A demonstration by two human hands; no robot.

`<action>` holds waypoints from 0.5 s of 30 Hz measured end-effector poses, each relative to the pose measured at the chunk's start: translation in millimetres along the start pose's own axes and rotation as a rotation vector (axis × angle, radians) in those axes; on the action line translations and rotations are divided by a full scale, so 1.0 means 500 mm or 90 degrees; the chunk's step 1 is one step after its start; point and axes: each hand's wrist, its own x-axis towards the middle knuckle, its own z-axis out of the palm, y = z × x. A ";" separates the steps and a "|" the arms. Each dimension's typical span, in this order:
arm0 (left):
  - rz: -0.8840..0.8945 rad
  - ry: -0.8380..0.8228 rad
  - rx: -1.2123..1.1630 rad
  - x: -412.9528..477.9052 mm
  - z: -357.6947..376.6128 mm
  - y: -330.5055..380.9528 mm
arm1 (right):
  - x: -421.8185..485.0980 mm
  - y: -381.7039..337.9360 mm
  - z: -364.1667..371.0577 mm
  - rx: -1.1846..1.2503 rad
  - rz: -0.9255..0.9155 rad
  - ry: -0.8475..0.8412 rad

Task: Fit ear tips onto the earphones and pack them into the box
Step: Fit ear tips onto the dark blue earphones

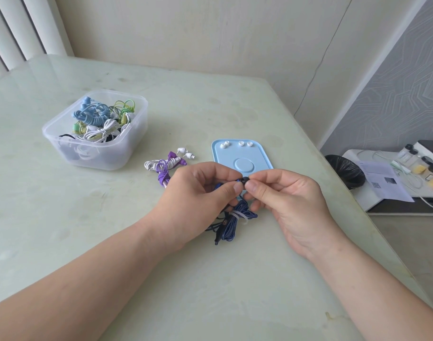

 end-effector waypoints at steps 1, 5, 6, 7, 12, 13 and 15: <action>0.000 0.002 0.000 0.000 0.000 -0.001 | 0.000 0.001 0.000 -0.003 -0.003 -0.003; -0.002 -0.004 0.004 0.000 -0.001 0.000 | 0.000 0.004 0.002 -0.018 -0.017 -0.002; -0.004 -0.006 0.003 0.000 -0.001 0.000 | 0.000 0.004 0.003 -0.022 -0.022 -0.001; -0.004 -0.007 0.001 0.000 -0.001 0.000 | 0.000 0.005 0.003 -0.025 -0.026 -0.001; -0.001 0.003 0.008 -0.001 -0.002 -0.001 | -0.002 0.006 0.005 -0.054 -0.047 -0.005; -0.002 0.007 0.008 -0.001 -0.002 -0.001 | -0.002 0.006 0.005 -0.060 -0.051 -0.005; -0.001 0.014 0.008 -0.002 -0.002 0.000 | -0.002 0.006 0.003 -0.066 -0.051 -0.002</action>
